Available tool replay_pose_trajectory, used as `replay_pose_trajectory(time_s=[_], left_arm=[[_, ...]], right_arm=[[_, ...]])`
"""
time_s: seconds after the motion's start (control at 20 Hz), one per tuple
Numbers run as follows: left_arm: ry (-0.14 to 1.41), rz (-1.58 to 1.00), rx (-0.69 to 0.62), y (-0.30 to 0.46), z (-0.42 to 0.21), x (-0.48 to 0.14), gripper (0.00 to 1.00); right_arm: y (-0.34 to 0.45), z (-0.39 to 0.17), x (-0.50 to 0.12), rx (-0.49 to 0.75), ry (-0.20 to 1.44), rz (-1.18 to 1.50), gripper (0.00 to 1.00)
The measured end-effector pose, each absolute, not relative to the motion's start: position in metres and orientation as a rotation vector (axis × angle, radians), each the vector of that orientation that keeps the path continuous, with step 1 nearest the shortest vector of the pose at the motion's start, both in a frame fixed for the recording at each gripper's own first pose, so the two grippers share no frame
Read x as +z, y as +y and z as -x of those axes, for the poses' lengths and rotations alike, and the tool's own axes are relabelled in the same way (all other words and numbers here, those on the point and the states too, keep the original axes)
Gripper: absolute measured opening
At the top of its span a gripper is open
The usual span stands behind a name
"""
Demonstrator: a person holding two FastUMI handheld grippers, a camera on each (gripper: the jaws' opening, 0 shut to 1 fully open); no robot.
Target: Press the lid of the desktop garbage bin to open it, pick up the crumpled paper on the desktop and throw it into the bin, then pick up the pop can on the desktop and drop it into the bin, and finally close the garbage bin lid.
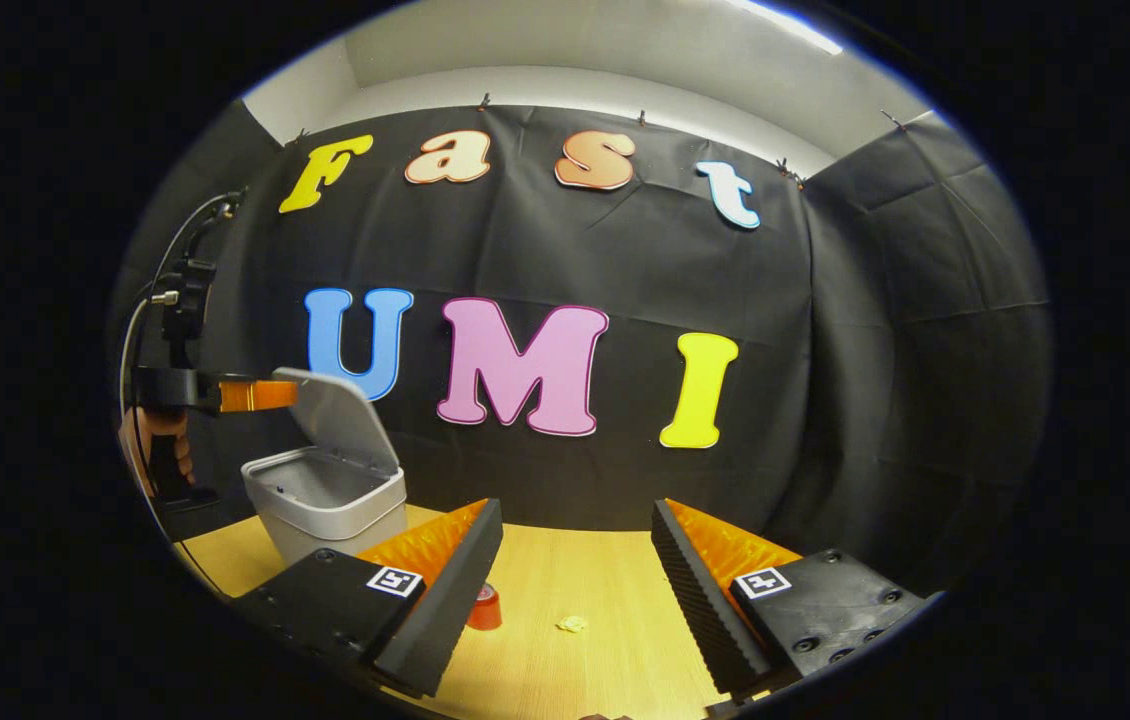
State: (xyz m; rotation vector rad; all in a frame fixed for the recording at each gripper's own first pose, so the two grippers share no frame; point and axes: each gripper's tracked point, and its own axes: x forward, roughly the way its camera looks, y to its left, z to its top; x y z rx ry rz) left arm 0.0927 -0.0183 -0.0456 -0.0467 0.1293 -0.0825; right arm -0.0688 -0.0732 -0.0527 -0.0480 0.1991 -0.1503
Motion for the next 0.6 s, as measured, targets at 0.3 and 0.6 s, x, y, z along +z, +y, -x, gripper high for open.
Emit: replay_pose_trajectory(time_s=[0.3, 0.6], left_arm=[[0.129, 0.108, -0.151, -0.059, -0.043, -0.046, 0.22], [0.204, 0.061, -0.189, -0.071, -0.006, -0.078, 0.98]], right_arm=[[-0.064, 0.062, -0.058, -0.116, 0.221, 0.017, 0.97], [-0.059, 0.057, -0.068, -0.09, 0.243, 0.033, 0.97]])
